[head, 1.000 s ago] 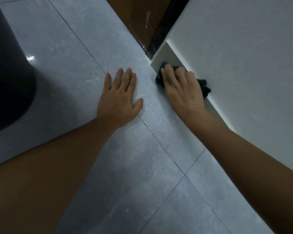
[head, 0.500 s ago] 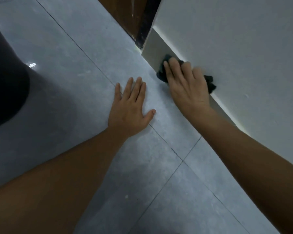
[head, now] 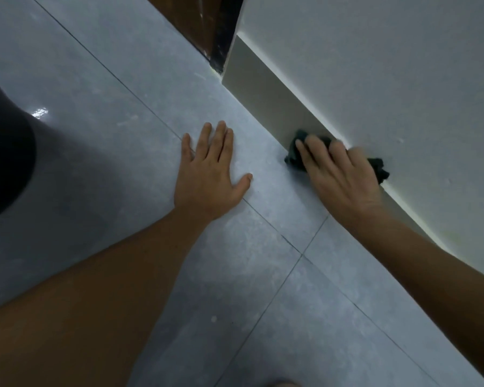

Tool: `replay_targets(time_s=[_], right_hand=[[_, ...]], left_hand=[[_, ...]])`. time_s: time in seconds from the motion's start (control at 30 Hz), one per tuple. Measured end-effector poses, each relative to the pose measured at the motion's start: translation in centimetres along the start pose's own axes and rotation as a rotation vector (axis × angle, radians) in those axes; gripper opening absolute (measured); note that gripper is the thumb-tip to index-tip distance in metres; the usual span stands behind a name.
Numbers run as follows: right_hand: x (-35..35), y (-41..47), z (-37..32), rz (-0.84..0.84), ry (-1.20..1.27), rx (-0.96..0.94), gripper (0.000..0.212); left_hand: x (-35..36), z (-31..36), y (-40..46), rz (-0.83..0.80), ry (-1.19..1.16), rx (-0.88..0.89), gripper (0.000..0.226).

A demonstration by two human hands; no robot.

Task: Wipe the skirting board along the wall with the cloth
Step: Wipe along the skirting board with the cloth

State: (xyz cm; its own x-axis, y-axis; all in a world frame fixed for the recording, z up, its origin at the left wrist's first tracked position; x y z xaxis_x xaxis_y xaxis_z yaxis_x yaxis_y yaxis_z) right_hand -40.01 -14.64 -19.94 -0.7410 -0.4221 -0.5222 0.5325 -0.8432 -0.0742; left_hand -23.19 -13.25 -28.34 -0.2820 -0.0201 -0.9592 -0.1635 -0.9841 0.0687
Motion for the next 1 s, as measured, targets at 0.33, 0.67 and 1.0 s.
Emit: replay_targets(time_s=[0.33, 0.67, 1.0], right_hand=[[1.1, 1.3, -3.5, -0.101, 0.098, 0.026, 0.064], [-0.1, -1.9, 1.1, 0.034, 0.026, 0.096, 0.066], [3.2, -2.1, -2.6, -0.082, 0.066, 0.024, 0.061]], left_hand=[[-0.1, -0.1, -0.1, 0.016, 0.009, 0.018, 0.083], [-0.2, -0.5, 0.4, -0.003, 0.007, 0.009, 0.084], [0.3, 0.3, 0.1, -0.046, 0.041, -0.009, 0.085]])
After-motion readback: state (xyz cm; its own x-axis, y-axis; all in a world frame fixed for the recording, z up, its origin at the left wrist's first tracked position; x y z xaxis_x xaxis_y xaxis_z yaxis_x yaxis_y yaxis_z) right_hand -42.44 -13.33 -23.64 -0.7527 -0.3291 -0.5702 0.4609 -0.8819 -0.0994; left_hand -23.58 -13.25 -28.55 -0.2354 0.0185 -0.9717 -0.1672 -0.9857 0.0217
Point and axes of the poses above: each hand's wrist, its own y-axis towards the middle knuckle, its own x-axis out of the palm, z = x × y, the point moved 6 cm from there along y, towards the middle knuckle, and after that the axes turned 6 degrees about x, right-handed, at the moved point
